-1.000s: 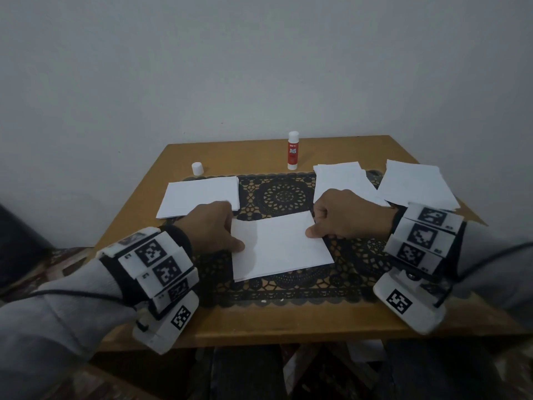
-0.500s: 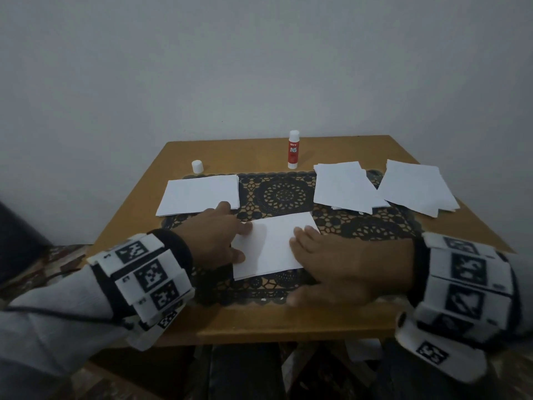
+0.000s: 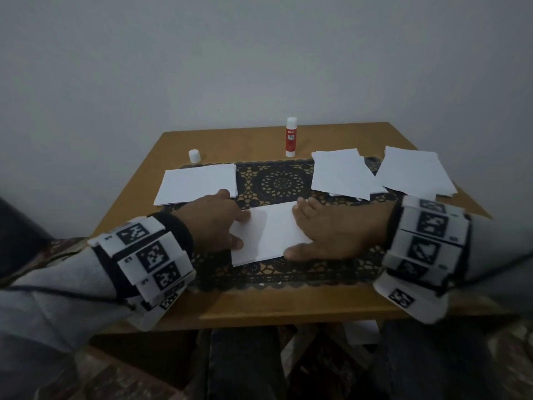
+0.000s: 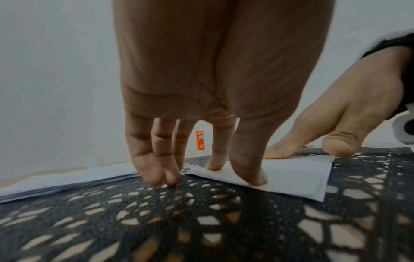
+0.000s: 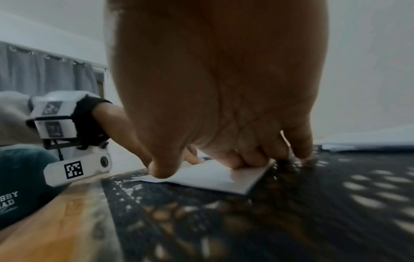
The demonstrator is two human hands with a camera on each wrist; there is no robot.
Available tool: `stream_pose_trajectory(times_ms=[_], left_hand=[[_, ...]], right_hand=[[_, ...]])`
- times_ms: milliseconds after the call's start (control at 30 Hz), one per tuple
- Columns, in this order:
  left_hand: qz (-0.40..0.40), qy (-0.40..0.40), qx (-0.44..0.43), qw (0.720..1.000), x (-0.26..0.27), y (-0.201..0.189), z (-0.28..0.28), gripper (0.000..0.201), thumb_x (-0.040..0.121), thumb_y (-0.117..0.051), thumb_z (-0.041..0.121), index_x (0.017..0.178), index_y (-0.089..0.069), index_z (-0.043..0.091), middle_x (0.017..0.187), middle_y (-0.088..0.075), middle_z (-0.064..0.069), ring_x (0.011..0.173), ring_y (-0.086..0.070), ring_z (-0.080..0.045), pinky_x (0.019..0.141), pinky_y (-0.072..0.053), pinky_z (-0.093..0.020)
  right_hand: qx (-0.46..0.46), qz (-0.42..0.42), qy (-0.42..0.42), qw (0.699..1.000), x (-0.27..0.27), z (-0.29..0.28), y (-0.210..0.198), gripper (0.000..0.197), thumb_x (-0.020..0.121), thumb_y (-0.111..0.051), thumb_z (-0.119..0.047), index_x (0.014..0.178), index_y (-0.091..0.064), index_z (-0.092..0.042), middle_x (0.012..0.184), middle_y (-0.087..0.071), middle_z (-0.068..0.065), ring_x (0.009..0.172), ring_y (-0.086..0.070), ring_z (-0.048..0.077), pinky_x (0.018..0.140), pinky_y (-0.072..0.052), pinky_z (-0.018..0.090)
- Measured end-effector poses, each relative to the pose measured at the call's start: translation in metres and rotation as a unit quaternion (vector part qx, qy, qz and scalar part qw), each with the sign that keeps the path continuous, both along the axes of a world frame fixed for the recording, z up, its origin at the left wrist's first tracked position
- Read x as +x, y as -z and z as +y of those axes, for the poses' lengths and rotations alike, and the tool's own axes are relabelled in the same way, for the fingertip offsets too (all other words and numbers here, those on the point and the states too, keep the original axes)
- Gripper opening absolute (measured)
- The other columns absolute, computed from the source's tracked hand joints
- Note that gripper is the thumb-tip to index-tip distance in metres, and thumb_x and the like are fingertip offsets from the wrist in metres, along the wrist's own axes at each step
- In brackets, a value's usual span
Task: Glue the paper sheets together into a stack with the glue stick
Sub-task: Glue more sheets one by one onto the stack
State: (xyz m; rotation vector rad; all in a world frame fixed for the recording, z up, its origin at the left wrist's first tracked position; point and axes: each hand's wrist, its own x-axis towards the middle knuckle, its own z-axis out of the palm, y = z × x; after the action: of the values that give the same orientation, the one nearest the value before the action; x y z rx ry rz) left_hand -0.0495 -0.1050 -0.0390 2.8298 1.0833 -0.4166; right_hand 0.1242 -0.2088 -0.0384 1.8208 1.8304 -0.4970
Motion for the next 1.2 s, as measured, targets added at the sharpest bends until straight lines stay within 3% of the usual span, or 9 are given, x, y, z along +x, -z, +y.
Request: stream_pose_trajectory(times_ms=[67, 200, 367, 567, 733, 867, 933, 1200], left_hand=[[0.000, 0.000, 0.000, 1.000, 0.000, -0.001, 0.000, 0.064, 0.087, -0.062, 0.042, 0.144, -0.039, 0.028, 0.126, -0.041, -0.003, 0.112, -0.046, -0.020, 0.091, -0.038, -0.026], [-0.001, -0.001, 0.000, 1.000, 0.001, 0.000, 0.002, 0.063, 0.087, -0.063, 0.042, 0.144, -0.040, 0.027, 0.125, -0.043, -0.002, 0.111, -0.046, -0.017, 0.090, -0.038, -0.024], [-0.001, 0.001, 0.002, 1.000, 0.001, 0.000, 0.000, 0.063, 0.088, -0.062, 0.042, 0.145, -0.039, 0.027, 0.127, -0.042, -0.002, 0.114, -0.046, -0.019, 0.093, -0.038, -0.025], [-0.004, -0.005, -0.002, 1.000, 0.003, 0.000, 0.002, 0.063, 0.087, -0.063, 0.042, 0.144, -0.040, 0.027, 0.128, -0.043, -0.002, 0.112, -0.047, -0.017, 0.090, -0.037, -0.022], [0.005, 0.000, 0.004, 1.000, 0.002, -0.001, 0.000, 0.063, 0.087, -0.063, 0.042, 0.144, -0.041, 0.027, 0.126, -0.044, -0.003, 0.112, -0.047, -0.020, 0.089, -0.036, -0.023], [0.015, 0.003, 0.006, 1.000, 0.003, -0.002, 0.002, 0.063, 0.085, -0.065, 0.043, 0.142, -0.043, 0.026, 0.125, -0.044, -0.004, 0.107, -0.046, -0.018, 0.088, -0.036, -0.023], [0.025, 0.007, 0.008, 1.000, 0.005, -0.003, 0.003, 0.063, 0.085, -0.065, 0.044, 0.141, -0.044, 0.026, 0.123, -0.044, -0.005, 0.104, -0.045, -0.018, 0.087, -0.037, -0.024], [0.035, 0.007, 0.013, 0.999, 0.006, -0.003, 0.002, 0.064, 0.085, -0.064, 0.045, 0.142, -0.043, 0.027, 0.124, -0.044, -0.004, 0.109, -0.046, -0.019, 0.085, -0.036, -0.023]], right_hand=[[0.001, 0.009, -0.003, 1.000, -0.009, 0.001, -0.001, 0.103, 0.088, -0.022, -0.075, 0.150, 0.016, -0.002, 0.158, 0.022, 0.015, 0.148, 0.014, 0.029, 0.122, -0.007, 0.045], [-0.027, 0.039, -0.090, 0.995, -0.037, -0.012, 0.004, 0.103, 0.088, -0.027, -0.075, 0.150, 0.018, -0.007, 0.157, 0.026, 0.011, 0.147, 0.019, 0.028, 0.119, 0.001, 0.041], [0.015, 0.029, -0.003, 0.999, -0.008, 0.014, -0.001, 0.101, 0.090, -0.024, -0.072, 0.150, 0.016, -0.002, 0.158, 0.023, 0.015, 0.148, 0.016, 0.029, 0.120, -0.004, 0.043], [-0.033, 0.029, -0.097, 0.994, -0.022, -0.020, 0.002, 0.104, 0.088, -0.028, -0.074, 0.150, 0.019, -0.007, 0.157, 0.026, 0.012, 0.146, 0.020, 0.028, 0.119, 0.000, 0.041], [0.010, 0.026, -0.027, 0.999, -0.005, -0.009, 0.000, 0.103, 0.089, -0.027, -0.074, 0.150, 0.018, -0.005, 0.157, 0.024, 0.014, 0.148, 0.016, 0.028, 0.121, -0.004, 0.042], [0.005, 0.048, -0.110, 0.993, -0.045, -0.034, 0.012, 0.106, 0.087, -0.032, -0.075, 0.149, 0.021, -0.007, 0.155, 0.030, 0.011, 0.146, 0.024, 0.028, 0.121, 0.004, 0.042], [0.022, 0.059, -0.124, 0.990, -0.060, -0.035, 0.017, 0.106, 0.087, -0.031, -0.075, 0.149, 0.021, -0.006, 0.156, 0.030, 0.012, 0.146, 0.024, 0.027, 0.122, 0.002, 0.045], [0.049, 0.097, -0.160, 0.981, -0.047, -0.020, 0.013, 0.096, 0.091, -0.034, -0.069, 0.153, 0.010, -0.010, 0.161, 0.018, 0.009, 0.149, 0.012, 0.025, 0.121, -0.004, 0.040]])
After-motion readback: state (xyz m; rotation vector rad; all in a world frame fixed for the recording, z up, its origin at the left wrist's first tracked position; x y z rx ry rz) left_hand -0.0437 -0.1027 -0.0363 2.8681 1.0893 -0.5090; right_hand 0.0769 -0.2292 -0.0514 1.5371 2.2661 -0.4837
